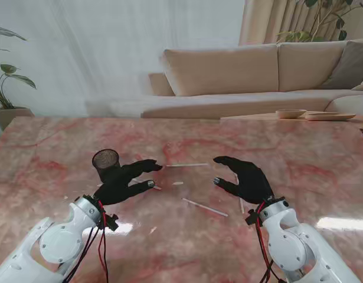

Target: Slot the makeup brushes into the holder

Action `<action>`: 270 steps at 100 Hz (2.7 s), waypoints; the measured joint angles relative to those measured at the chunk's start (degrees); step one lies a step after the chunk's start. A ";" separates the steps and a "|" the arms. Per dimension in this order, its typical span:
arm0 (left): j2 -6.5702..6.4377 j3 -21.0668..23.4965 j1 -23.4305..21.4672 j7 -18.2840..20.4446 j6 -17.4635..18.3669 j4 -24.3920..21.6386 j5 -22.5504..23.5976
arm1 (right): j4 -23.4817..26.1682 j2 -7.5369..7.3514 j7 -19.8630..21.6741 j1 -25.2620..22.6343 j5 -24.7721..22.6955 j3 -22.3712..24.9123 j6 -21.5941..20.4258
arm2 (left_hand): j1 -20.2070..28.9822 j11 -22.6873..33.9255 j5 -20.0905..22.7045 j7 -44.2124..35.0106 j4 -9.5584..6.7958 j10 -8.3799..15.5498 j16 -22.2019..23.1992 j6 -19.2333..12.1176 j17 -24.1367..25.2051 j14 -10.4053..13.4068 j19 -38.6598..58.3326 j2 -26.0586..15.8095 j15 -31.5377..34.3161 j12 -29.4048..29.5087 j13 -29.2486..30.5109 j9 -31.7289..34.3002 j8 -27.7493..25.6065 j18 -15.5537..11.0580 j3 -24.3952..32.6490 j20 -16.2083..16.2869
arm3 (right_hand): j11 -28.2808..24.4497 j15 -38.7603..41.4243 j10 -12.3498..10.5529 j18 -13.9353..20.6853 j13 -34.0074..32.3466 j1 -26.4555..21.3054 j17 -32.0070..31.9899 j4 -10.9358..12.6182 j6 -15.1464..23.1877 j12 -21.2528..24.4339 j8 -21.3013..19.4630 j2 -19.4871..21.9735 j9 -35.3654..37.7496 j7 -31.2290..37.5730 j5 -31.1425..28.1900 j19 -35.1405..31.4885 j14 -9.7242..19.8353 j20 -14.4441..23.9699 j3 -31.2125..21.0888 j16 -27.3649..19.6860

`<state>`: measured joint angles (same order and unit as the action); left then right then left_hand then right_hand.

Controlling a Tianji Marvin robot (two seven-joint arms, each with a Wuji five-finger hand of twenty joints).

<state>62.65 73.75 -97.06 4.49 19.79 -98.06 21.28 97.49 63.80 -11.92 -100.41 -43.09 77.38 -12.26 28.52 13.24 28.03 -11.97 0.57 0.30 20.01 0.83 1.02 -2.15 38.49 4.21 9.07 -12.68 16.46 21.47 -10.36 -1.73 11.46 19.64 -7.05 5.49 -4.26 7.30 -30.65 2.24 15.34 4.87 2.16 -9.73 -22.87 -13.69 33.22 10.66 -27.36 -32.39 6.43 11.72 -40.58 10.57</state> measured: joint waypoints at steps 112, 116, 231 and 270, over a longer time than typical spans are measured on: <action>-0.01 1.46 1.41 0.31 4.05 4.40 0.17 | 1.88 -2.49 12.78 4.63 -25.41 -3.84 37.19 | 0.04 -0.01 -0.04 0.00 -0.01 0.00 -0.01 0.24 0.00 0.01 -0.19 0.00 0.00 0.01 -0.58 0.00 0.01 0.00 0.03 -0.56 | -25.68 47.54 -0.65 -5.36 -27.79 -19.81 22.32 -4.86 2.96 -28.29 -13.92 -21.58 26.82 16.87 -20.96 -54.45 -2.34 38.93 2.49 33.26; -0.01 1.57 1.42 0.35 4.13 4.51 0.15 | 1.43 -2.67 15.20 5.81 -26.23 -4.84 38.71 | 0.04 -0.01 -0.04 0.00 -0.01 0.00 -0.01 0.24 0.00 0.01 -0.22 0.00 0.00 0.01 -0.58 0.00 0.01 0.00 0.03 -0.57 | -25.59 48.88 -0.68 -5.13 -27.79 -21.07 22.51 -4.86 2.97 -28.30 -13.92 -21.58 27.24 16.88 -20.98 -54.92 -2.06 38.93 2.92 33.50; -0.04 4.22 -0.01 0.33 3.79 5.58 0.15 | -16.14 -4.07 21.27 23.92 -16.58 -25.94 52.17 | 0.64 -0.22 -0.04 -0.02 -0.01 0.00 -0.02 0.25 -0.76 0.01 1.75 0.00 0.00 0.10 -0.58 0.00 0.01 0.84 0.05 0.69 | -24.11 49.52 -1.27 -3.57 -16.96 -23.62 14.55 -9.66 3.67 -30.43 -19.77 -30.95 16.71 17.87 -18.74 -50.39 0.09 45.25 -16.66 38.45; -0.02 4.91 -0.70 0.29 3.66 5.05 0.19 | -20.41 -3.21 18.84 28.82 -12.45 -31.31 53.48 | 0.65 -0.24 -0.04 -0.05 -0.01 0.00 -0.02 0.25 -0.76 0.01 1.75 0.00 0.00 0.12 -0.58 0.00 0.01 1.41 0.05 0.69 | -25.07 49.69 -0.65 -3.58 -16.97 -25.62 14.57 -9.68 2.60 -31.20 -23.37 -30.95 16.76 23.17 -19.40 -50.39 0.08 45.25 -17.90 38.48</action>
<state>62.62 78.66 -97.76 4.78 23.45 -93.01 21.47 77.08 60.59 6.92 -71.60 -55.54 46.07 41.21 29.17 13.00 28.00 -12.02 0.56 0.30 19.99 1.08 0.27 -2.15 40.24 4.21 9.07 -12.56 15.89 21.47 -10.35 -0.32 11.51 20.34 -32.13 55.18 -4.91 3.72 -47.61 -23.37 29.91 -4.81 4.76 -40.93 -46.24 -44.65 49.99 33.82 -46.76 -82.78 6.51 56.97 -58.48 49.05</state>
